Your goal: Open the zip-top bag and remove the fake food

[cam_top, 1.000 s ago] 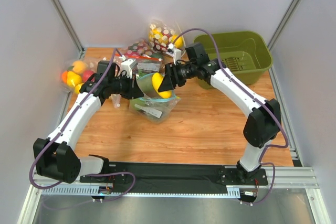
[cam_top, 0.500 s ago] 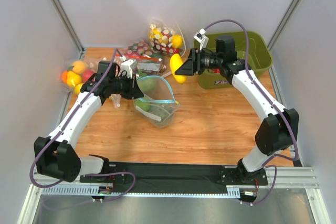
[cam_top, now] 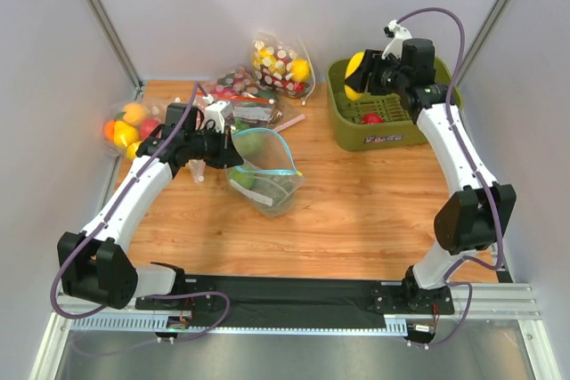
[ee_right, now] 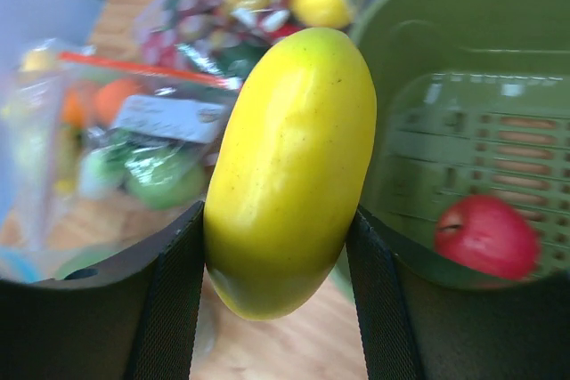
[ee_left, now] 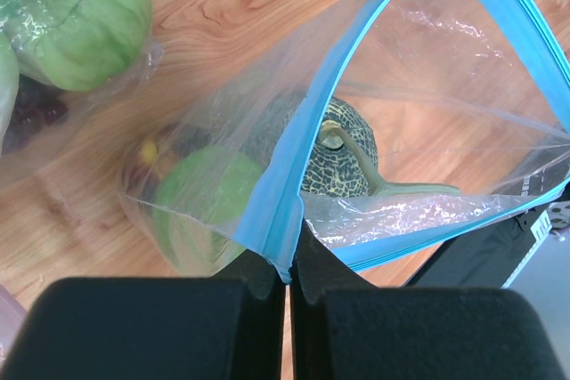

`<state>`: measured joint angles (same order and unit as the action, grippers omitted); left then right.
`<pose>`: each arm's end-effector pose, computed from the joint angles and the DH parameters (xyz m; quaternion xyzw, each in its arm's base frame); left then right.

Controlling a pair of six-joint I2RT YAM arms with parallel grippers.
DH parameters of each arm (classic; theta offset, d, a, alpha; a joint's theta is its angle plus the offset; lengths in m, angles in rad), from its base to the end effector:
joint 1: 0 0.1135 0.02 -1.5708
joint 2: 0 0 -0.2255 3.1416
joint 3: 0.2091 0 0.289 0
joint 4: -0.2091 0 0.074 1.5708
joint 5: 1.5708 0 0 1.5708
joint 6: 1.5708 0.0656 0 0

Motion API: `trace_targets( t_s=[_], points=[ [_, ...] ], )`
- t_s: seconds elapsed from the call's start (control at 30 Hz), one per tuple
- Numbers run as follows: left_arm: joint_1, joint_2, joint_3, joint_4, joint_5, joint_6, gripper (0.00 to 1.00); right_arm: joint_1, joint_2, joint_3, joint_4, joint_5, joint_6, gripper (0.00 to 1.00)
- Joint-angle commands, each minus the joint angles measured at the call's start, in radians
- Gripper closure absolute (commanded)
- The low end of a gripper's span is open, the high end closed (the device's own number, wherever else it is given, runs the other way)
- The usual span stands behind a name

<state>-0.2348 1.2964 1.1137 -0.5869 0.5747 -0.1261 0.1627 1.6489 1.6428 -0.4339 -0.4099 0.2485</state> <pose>0.3228 -0.1139 0.2484 0.1583 0.8758 -0.3239 0.3211 0.4320 0.0974 0.3394 -0.0735 0.8306 0.2753 0.4784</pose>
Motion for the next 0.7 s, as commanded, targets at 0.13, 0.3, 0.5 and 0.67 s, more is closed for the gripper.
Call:
trace_targets(
  t_s=[0.13, 0.3, 0.5, 0.67],
  points=[
    [0.003, -0.014, 0.012, 0.006, 0.008, 0.005, 1.0, -0.054, 0.169, 0.176, -0.117, 0.348, -0.138, 0.64],
    [0.003, -0.014, 0.012, 0.006, 0.01, 0.008, 1.0, -0.058, 0.258, 0.267, -0.184, 0.453, -0.166, 0.5],
    [0.005, -0.017, 0.014, 0.004, 0.01, 0.008, 1.0, -0.066, 0.322, 0.319, -0.213, 0.49, -0.186, 0.18],
    [0.003, -0.019, 0.014, 0.006, 0.011, 0.008, 1.0, -0.069, 0.332, 0.341, -0.235, 0.496, -0.216, 0.18]
  ],
)
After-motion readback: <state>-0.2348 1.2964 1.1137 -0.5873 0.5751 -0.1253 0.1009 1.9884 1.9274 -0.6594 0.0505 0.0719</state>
